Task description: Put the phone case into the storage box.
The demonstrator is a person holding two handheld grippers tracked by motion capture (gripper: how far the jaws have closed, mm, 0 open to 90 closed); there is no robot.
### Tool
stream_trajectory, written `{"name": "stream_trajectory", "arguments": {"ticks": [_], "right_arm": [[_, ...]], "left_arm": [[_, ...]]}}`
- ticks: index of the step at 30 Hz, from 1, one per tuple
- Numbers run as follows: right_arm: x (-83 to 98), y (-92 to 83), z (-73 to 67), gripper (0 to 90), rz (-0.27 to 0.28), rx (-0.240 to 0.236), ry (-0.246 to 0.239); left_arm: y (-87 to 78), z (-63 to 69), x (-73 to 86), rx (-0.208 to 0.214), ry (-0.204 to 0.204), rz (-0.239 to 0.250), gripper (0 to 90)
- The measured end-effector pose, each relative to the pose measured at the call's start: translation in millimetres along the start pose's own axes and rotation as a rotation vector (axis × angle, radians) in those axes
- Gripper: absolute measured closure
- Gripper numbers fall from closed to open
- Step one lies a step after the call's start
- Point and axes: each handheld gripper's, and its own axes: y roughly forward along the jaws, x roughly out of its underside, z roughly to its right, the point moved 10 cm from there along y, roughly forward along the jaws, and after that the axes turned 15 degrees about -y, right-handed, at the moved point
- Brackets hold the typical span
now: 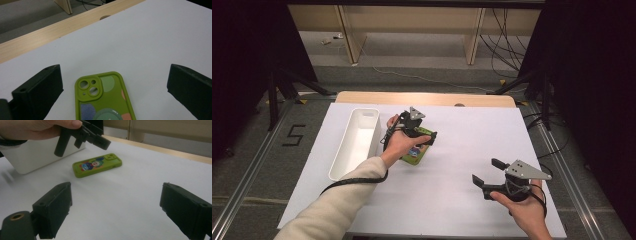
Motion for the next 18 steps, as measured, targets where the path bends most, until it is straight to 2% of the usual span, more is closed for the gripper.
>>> {"name": "stream_trajectory", "arguments": {"ticks": [6, 11, 18], "right_arm": [[1.4, -0.6, -1.3, 11.6, -0.007, -0.004, -0.005], [1.0, -0.2, -1.8, 11.5, -0.005, -0.006, -0.008], [1.4, -0.4, -2.1, 11.5, -0.008, -0.008, -0.006]], "left_arm": [[11.2, -5.3, 0.6, -0.020, -0.021, -0.012, 0.0], [21.2, -10.5, 4.2, -0.044, -0.015, -0.039, 0.0], [36.2, -17.2, 12.9, -0.071, -0.026, -0.079, 0.0]]}}
